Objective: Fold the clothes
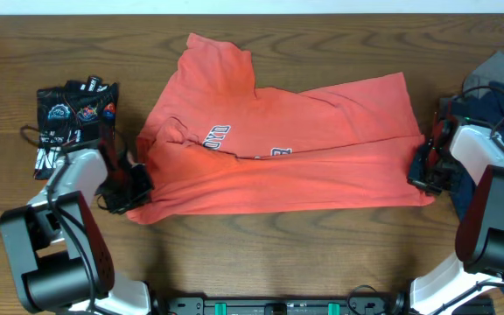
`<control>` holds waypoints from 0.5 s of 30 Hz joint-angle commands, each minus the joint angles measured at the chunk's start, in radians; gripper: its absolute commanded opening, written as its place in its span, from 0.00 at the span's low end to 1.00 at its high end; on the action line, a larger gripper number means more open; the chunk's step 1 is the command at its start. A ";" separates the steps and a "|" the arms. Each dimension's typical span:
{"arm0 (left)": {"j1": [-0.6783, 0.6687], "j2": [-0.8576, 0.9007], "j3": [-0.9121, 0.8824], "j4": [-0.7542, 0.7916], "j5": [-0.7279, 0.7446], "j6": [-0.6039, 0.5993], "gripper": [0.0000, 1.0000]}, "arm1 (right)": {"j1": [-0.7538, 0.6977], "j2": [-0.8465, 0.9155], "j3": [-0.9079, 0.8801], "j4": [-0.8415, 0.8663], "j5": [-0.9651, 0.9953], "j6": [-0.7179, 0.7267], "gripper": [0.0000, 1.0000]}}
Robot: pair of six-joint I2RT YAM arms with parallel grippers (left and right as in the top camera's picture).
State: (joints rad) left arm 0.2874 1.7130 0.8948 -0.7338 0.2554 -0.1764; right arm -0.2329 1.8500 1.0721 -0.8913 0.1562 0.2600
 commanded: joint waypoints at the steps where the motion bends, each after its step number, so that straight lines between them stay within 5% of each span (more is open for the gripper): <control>1: 0.045 0.014 -0.021 -0.019 -0.084 -0.026 0.06 | 0.034 0.033 -0.029 -0.015 -0.034 0.016 0.04; 15: 0.043 -0.072 -0.019 -0.093 -0.084 -0.029 0.07 | 0.064 -0.016 -0.018 -0.066 -0.035 0.066 0.10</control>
State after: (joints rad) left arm 0.3241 1.6932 0.8875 -0.8112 0.2035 -0.1913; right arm -0.1772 1.8500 1.0660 -0.9546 0.1383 0.3000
